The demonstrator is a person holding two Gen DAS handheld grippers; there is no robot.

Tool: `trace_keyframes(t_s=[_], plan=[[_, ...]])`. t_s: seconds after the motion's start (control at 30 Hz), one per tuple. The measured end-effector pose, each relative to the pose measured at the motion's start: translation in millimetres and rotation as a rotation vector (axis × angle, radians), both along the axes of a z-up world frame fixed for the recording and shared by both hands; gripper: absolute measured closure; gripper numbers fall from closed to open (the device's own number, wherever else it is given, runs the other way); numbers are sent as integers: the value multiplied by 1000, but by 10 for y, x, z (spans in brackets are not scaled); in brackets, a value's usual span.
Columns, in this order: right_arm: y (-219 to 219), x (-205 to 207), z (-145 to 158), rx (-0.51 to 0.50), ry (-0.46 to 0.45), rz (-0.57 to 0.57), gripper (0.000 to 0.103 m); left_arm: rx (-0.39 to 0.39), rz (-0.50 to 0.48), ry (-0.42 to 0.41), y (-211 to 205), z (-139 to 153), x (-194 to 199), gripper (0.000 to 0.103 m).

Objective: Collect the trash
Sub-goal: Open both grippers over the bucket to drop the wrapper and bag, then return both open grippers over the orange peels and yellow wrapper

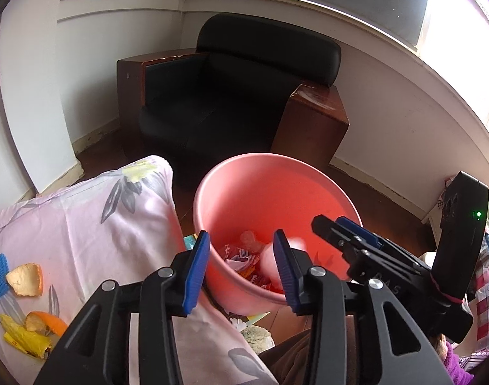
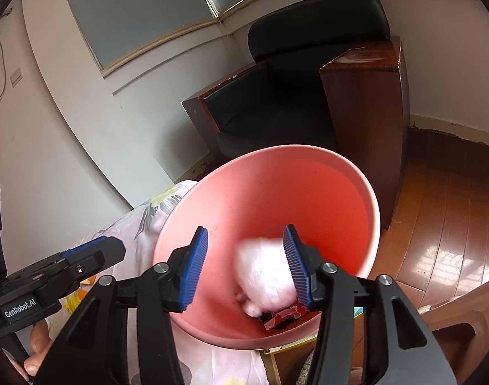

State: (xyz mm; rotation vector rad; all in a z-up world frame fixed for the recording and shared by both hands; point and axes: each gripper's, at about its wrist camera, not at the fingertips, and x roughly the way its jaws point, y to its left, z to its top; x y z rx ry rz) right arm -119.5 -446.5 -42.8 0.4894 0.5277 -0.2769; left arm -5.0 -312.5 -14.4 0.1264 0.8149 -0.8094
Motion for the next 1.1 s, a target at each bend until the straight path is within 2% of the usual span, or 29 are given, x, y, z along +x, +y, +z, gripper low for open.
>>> trace_keyframes(t_s=[0.17, 0.63, 1.1], plan=[[55, -19, 37, -7, -9, 4, 48, 6, 35, 24, 211, -30, 1, 61], [283, -89, 146, -35, -24, 45, 47, 22, 124, 62, 813, -57, -106, 58], [411, -235, 285, -61, -59, 53, 47, 40, 188, 69, 1182, -30, -224, 58]])
